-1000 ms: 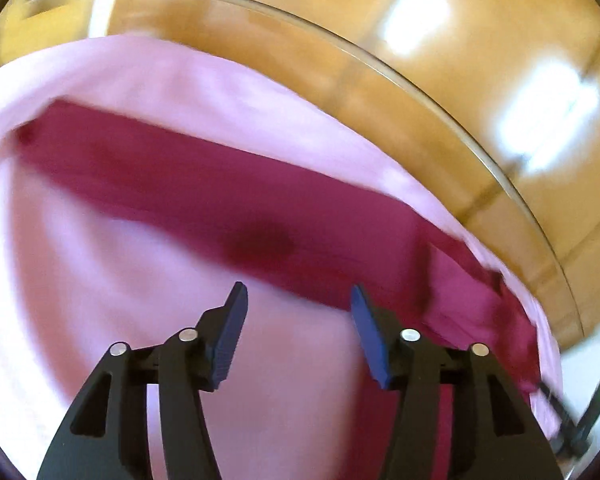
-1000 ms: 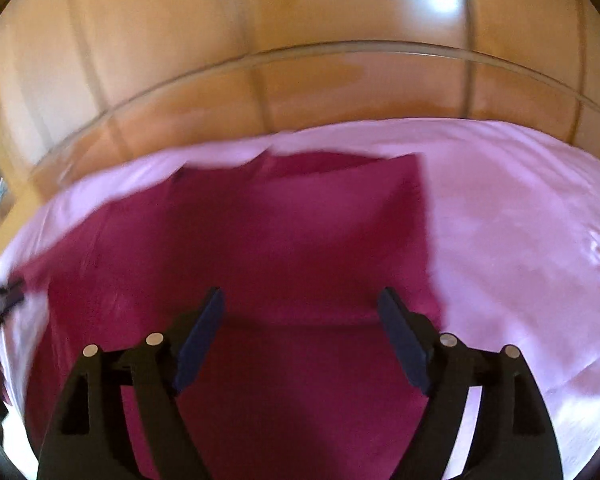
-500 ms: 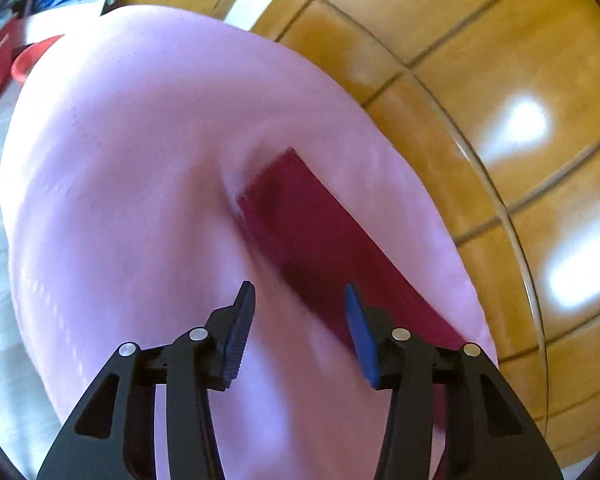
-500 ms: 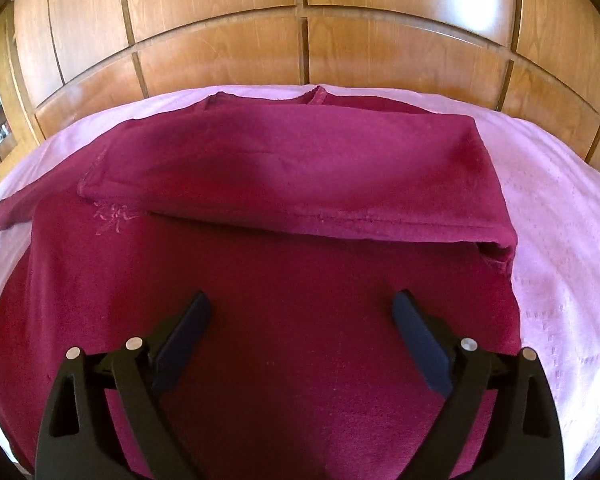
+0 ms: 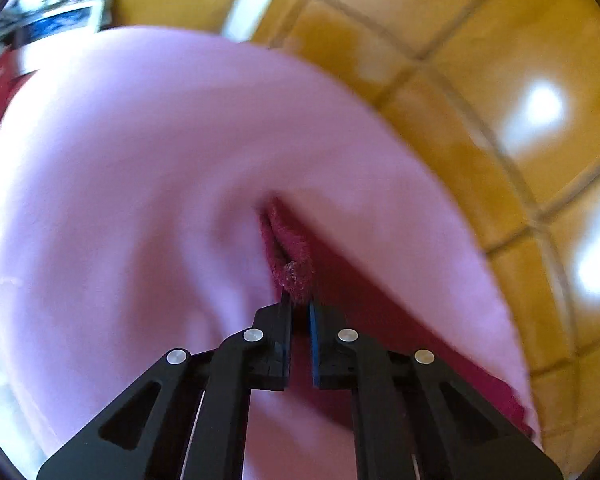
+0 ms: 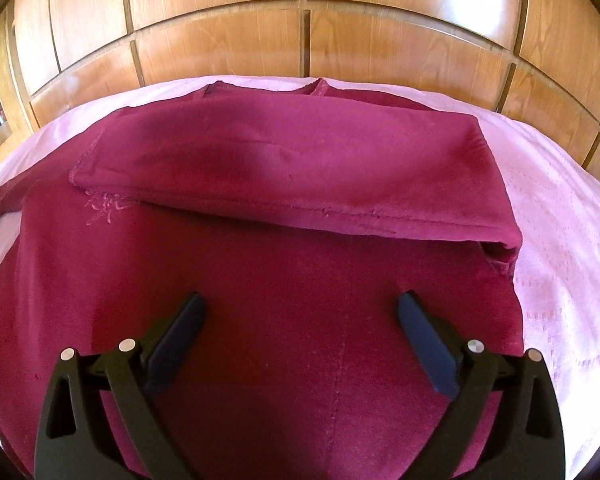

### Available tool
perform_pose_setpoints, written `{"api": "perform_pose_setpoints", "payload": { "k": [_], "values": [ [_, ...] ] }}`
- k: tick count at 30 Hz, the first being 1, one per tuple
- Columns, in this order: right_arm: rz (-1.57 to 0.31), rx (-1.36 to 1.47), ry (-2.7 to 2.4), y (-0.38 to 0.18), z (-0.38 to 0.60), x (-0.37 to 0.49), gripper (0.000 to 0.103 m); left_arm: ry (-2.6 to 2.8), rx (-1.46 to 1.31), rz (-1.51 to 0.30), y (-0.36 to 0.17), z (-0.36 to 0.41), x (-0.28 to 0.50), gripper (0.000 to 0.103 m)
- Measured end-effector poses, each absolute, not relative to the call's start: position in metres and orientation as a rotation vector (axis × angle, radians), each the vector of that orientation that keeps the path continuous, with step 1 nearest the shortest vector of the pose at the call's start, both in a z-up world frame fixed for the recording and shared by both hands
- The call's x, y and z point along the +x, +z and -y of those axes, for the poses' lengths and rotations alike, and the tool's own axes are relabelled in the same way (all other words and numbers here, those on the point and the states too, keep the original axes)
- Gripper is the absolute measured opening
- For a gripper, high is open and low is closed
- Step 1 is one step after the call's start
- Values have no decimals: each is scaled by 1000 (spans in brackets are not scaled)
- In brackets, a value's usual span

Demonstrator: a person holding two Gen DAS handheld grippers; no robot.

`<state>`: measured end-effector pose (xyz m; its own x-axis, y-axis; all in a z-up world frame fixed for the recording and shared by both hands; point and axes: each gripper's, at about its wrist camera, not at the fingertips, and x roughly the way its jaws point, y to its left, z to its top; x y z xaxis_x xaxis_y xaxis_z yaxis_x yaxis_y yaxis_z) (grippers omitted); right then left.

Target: Fold small clothes

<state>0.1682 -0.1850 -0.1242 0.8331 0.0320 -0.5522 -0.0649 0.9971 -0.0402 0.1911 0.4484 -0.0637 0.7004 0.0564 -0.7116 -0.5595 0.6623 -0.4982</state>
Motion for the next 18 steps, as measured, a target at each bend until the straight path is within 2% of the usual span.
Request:
{"api": "perform_pose_setpoints", "payload": {
  "k": [5, 9, 15, 17, 18],
  "values": [
    [-584, -58, 51, -124, 185, 169, 98, 53, -697, -637, -10, -354, 192, 6],
    [-580, -52, 56, -124, 186, 168, 98, -176, -600, -637, 10, -254, 193, 6],
    [-582, -26, 74, -122, 189, 167, 98, -366, -521, -755, -21, -134, 203, 6],
    [-590, 12, 93, -116, 193, 167, 95, -382, -478, -819, -40, -102, 211, 6],
    [-594, 54, 118, -111, 196, 166, 90, -384, -462, -835, -46, -93, 208, 6]
  ]
}}
